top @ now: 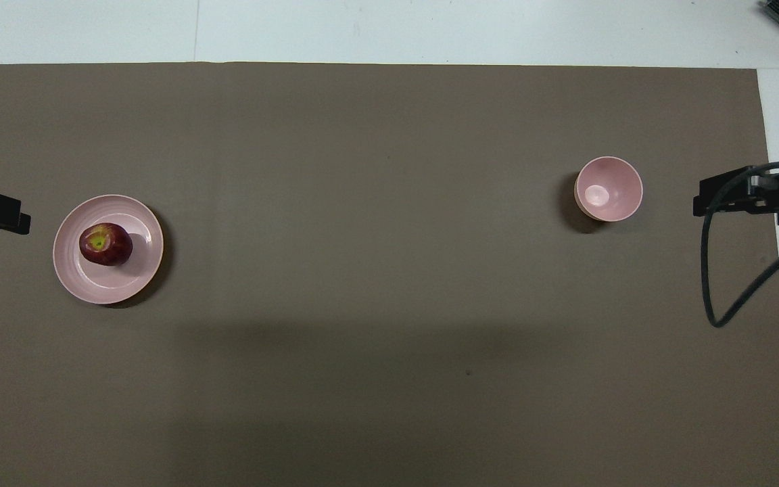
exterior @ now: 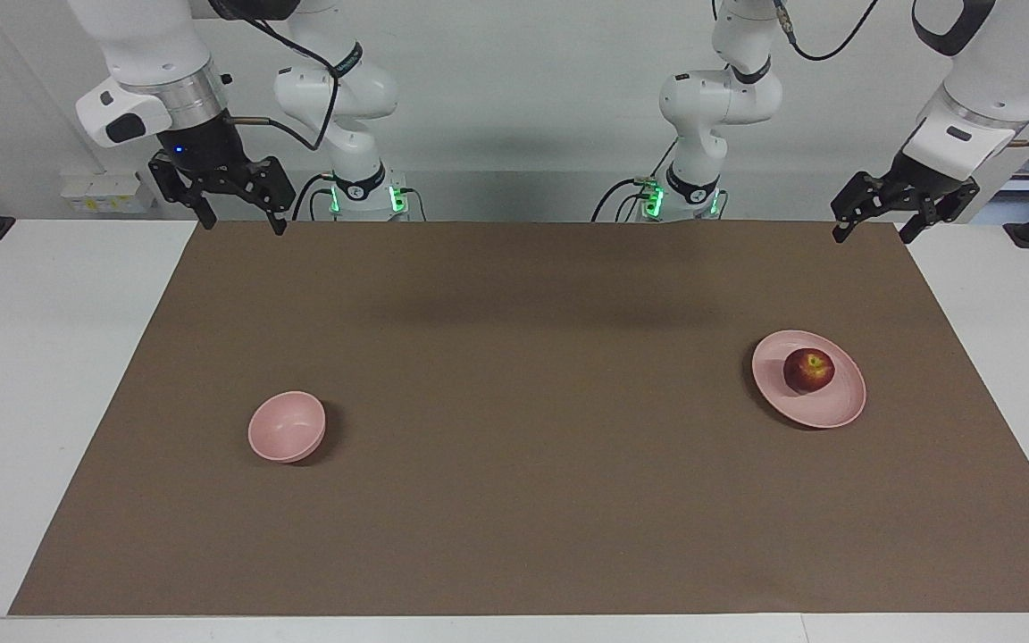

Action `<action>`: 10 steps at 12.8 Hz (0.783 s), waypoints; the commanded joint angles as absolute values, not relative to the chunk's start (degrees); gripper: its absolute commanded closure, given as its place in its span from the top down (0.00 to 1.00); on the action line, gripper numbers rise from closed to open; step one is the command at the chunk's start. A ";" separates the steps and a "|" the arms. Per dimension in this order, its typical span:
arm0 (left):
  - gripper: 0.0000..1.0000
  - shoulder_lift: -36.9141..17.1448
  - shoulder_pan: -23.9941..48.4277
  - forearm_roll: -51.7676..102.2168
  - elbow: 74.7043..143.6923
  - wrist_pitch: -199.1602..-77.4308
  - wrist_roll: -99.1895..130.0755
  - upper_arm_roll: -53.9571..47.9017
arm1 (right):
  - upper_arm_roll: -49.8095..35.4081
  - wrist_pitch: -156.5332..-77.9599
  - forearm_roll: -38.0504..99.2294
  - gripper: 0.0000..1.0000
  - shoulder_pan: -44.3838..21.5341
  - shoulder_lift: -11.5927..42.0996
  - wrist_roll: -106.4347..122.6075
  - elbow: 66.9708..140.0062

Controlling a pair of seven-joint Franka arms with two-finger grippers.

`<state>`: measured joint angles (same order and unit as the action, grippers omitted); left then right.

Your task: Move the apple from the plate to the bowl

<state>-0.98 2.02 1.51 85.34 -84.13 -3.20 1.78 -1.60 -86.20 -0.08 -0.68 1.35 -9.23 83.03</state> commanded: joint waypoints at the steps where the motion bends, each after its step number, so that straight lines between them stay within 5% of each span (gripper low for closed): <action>1: 1.00 -2.20 2.11 2.37 82.71 -81.22 -4.04 2.29 | -2.02 -87.45 -0.97 1.00 -0.79 0.88 -7.56 83.94; 10: 1.00 -1.23 2.29 2.11 83.67 -81.04 -4.22 2.02 | -2.02 -87.45 -0.53 1.00 -0.70 0.88 -7.65 83.94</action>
<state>-1.03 2.02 1.56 84.72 -83.04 -3.46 1.56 -1.76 -86.20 -0.09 -1.09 1.35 -9.23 83.03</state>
